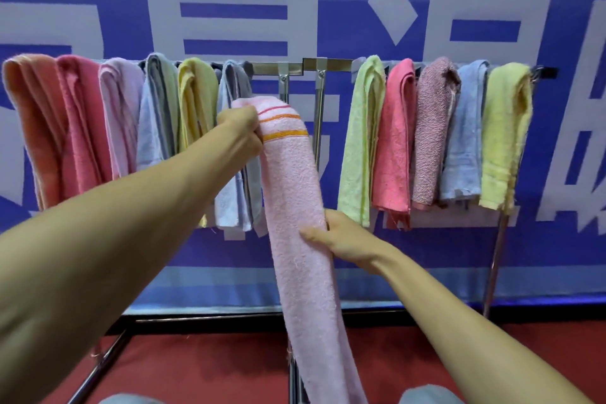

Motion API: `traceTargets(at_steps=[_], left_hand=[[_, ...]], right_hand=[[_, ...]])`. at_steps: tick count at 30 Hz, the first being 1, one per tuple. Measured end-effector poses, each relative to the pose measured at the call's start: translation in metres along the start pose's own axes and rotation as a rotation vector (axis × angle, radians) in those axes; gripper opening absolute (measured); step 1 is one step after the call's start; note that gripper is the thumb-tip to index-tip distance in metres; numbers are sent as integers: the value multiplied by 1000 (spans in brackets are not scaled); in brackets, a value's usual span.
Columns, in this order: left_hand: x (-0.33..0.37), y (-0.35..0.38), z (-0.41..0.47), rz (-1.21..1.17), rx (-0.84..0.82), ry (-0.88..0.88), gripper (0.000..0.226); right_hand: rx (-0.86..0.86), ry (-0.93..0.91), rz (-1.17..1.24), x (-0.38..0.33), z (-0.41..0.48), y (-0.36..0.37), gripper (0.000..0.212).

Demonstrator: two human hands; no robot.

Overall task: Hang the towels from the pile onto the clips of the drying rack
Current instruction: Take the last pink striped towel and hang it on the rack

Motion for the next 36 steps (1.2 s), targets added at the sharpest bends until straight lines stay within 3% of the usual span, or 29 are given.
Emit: traceTargets(at_steps=[4, 9, 11, 14, 17, 22, 27, 29, 30, 32, 33, 34, 36], left_hand=[[-18, -29, 14, -102, 120, -64, 28], [-60, -54, 19, -88, 52, -144, 28], [-86, -54, 25, -141, -78, -247, 34], [-126, -61, 5, 205, -323, -321, 25], [-140, -67, -22, 357, -583, -400, 38], [-128, -71, -22, 378, -414, -110, 58], [-127, -53, -32, 467, -474, 262, 10], [-128, -42, -23, 496, -461, 329, 11], [-128, -37, -15, 526, -452, 362, 13], [-130, -24, 1, 607, -464, 380, 17], [-132, -16, 10, 632, -483, 371, 18], [-134, -9, 20, 643, -513, 353, 22], [-140, 5, 41, 654, -556, 337, 38]], right_hand=[[223, -9, -23, 3, 6, -10, 15], [409, 19, 154, -8, 11, -17, 12], [440, 38, 214, -18, 18, -13, 12], [444, 131, 319, -34, 34, -8, 17], [398, 179, 389, -49, 45, -11, 24], [449, 193, 547, -47, 48, -27, 34], [519, 239, 794, -16, 55, -41, 31], [479, 292, 617, -1, 53, -48, 16], [456, 324, 391, 9, 52, -54, 11], [471, 313, -150, 29, 57, -69, 24], [537, 244, -307, 36, 64, -75, 28], [603, 160, -346, 41, 71, -78, 27], [645, 14, -190, 54, 92, -81, 21]])
Point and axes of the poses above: each hand's wrist, its own z-axis towards the middle knuckle, its own y-axis out of the palm, x = y × z, the point moved 3 cm from there along z, towards the middle knuckle, and after that the axes turned 6 degrees about -y, right-handed, at the moved point
